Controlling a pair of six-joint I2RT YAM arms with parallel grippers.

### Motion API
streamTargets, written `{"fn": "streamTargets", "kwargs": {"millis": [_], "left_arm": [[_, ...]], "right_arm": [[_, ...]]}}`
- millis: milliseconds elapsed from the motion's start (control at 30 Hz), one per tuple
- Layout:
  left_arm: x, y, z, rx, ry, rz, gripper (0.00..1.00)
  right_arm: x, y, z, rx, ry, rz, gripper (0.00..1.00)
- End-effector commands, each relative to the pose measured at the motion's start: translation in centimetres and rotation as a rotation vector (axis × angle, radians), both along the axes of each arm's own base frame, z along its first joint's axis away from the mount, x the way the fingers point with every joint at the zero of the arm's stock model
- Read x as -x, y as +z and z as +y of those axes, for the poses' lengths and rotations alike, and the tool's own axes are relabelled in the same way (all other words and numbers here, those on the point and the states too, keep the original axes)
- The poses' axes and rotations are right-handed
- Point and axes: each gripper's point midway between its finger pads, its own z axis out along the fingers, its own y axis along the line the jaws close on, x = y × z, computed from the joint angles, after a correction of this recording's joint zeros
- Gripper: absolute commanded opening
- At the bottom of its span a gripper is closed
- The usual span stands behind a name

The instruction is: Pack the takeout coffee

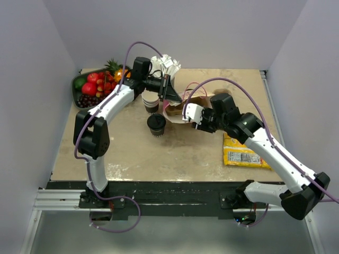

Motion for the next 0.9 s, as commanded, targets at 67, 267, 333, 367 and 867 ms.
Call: {"fn": "streamTargets", "kwargs": {"millis": [67, 267, 333, 367, 867], "left_arm": [[-0.7, 3.2, -0.3, 0.054, 0.007, -0.051, 0.00], [-1.0, 15.7, 0.4, 0.099, 0.218, -0.497, 0.00], [-1.8, 11.9, 0.1, -0.006, 0.238, -0.480, 0.00], [-3.4, 7.7, -0.2, -0.071, 0.200, -0.424, 0.00], [-4.6, 16.3, -3.2, 0.032, 0.268, -0.703, 0.00]], "right_arm": [[-1.1, 2.5, 1.9, -0.075, 0.012, -0.021, 0.10], [-1.7, 20.1, 2.7, -0.405, -0.077, -0.218, 0.00], [-2.7, 15.2, 1.7, -0.281, -0.120, -0.187, 0.00], [-2.8, 13.5, 1.3, -0.216, -0.107, -0.177, 0.00], [-4.1, 22.2, -0.1, -0.436, -0.258, -0.295, 0.00]]}}
